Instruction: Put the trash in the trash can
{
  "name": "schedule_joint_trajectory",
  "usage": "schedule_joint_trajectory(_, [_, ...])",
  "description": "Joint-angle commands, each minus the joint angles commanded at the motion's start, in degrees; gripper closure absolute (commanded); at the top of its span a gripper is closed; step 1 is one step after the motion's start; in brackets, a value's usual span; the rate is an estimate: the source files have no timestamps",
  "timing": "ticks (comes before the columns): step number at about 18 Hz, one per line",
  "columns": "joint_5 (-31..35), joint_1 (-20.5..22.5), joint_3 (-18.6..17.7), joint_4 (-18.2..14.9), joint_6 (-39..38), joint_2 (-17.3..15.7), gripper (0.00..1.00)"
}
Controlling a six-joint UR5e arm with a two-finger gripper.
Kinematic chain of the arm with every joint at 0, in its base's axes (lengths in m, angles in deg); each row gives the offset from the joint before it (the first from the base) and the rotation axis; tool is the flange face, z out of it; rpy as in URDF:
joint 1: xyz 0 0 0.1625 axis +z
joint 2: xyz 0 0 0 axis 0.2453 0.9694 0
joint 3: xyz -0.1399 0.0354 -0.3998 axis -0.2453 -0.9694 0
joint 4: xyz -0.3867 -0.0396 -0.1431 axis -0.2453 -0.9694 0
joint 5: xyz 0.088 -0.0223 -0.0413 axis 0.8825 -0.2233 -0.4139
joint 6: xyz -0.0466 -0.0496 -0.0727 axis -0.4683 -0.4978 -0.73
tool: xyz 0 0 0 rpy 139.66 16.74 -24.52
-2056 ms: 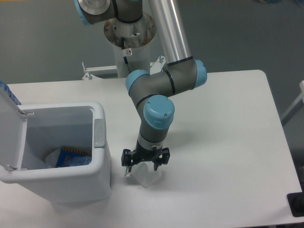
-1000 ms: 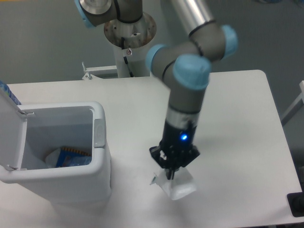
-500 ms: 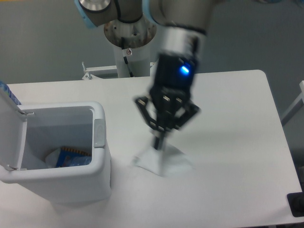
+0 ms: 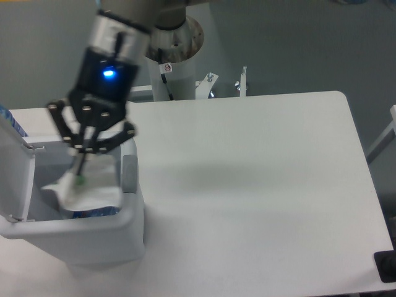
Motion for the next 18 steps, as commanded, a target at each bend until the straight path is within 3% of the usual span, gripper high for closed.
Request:
schedule_joint_trajectory(1, [0.00, 0.00, 0.17, -0.09, 1.06, 0.00, 0.07])
schedule_joint_trajectory(3, [0.00, 0.09, 0.79, -0.17, 1.24, -0.09, 0.00])
schedule_joint_trajectory(7, [0.17, 0.35, 2.19, -0.17, 1.42, -0.09, 0.00])
schedule_joint_trajectory(9, [1.31, 3.49, 2.46, -0.09, 1.77, 0.00, 0.00])
schedule_joint_trajectory(13, [8.06, 11.32, 2.81, -0.17, 11.33, 1.75, 0.00])
schedule_joint_trajectory(18, [23.17, 14.59, 3.34, -0.53, 20.73, 2.29, 0.00])
